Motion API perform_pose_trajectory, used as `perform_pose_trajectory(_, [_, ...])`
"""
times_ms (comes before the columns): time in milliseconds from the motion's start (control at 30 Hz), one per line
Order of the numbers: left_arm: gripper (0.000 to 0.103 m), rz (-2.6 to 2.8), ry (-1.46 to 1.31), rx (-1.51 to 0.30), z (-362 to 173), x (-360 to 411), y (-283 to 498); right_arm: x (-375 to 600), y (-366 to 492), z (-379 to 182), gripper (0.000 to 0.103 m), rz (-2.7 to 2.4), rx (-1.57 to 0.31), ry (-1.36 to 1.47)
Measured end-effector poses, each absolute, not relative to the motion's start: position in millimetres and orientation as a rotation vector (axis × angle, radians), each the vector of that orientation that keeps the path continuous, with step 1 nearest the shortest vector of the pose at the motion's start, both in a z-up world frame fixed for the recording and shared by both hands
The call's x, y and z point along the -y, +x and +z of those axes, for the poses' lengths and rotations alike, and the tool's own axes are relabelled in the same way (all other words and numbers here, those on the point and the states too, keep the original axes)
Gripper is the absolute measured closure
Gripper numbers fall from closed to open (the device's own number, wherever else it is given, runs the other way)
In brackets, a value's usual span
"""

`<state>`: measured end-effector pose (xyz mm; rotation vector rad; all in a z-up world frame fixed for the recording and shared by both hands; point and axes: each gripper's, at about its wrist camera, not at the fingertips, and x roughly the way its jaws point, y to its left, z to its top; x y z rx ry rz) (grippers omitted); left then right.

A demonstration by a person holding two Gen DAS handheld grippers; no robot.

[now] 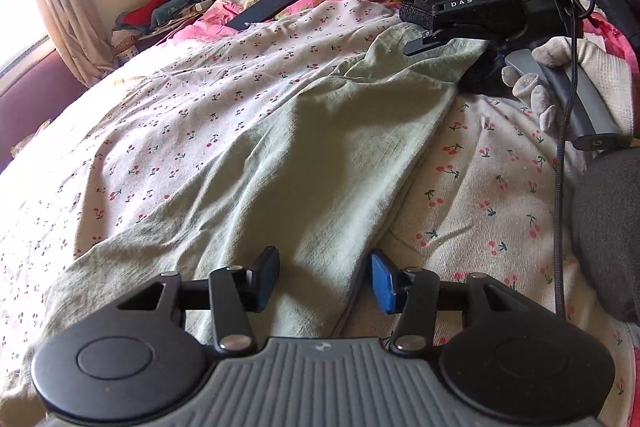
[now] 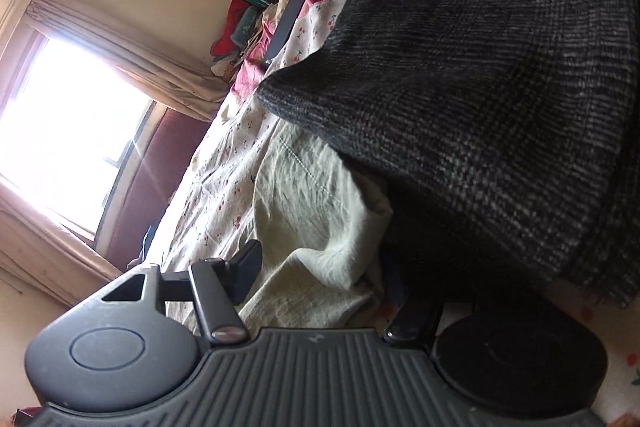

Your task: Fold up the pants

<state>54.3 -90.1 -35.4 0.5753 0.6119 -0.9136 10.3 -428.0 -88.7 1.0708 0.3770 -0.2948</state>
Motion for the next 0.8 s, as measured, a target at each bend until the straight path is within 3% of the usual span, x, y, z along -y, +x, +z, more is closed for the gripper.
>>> perform_pose_trajectory(33, [0.041, -0.91, 0.575, -0.61, -35.3, 89.3, 53.9, 425.6, 10.4, -87.3, 0.039, -0.303, -0.367, 1.074])
perform_pose_trajectory(100, [0.041, -0.91, 0.565, -0.601, -34.8, 86.3, 53.3, 417.7, 3.5, -81.1, 0.051, -0.265, -0.354, 1.056])
perform_pose_trajectory(200, [0.041, -0.897, 0.532, -0.586, -34.2, 80.8, 55.9, 421.9, 0.7, -80.1, 0.052, -0.291, -0.329, 1.043])
perform_pose_trajectory(233, [0.041, -0.886, 0.516, -0.588, -34.0, 79.9, 58.5, 424.4, 7.3, -81.6, 0.059, -0.3, -0.324, 1.018])
perform_pose_trajectory(333, [0.041, -0.845, 0.494, -0.575, -35.1, 80.6, 62.2, 428.0, 39.7, -94.1, 0.064, -0.24, -0.333, 1.033])
perform_pose_trajectory(400, [0.041, -0.845, 0.475, -0.614, -39.0, 82.1, 65.3, 424.8, 53.5, -93.0, 0.092, -0.243, -0.382, 1.042])
perform_pose_trajectory(433, [0.041, -0.871, 0.448, -0.656, -40.8, 82.1, 66.8, 425.6, 54.5, -90.6, 0.097, -0.224, -0.392, 1.081])
perform_pose_trajectory(633, [0.041, -1.007, 0.417, -0.637, -39.8, 95.7, 47.6, 431.2, 32.5, -24.8, 0.098, -0.146, -0.227, 1.133])
perform_pose_trajectory(800, [0.041, -0.986, 0.319, -0.577, -18.2, 64.6, 38.2, 365.6, 69.7, 58.5, 0.098, 0.068, -0.249, 0.93])
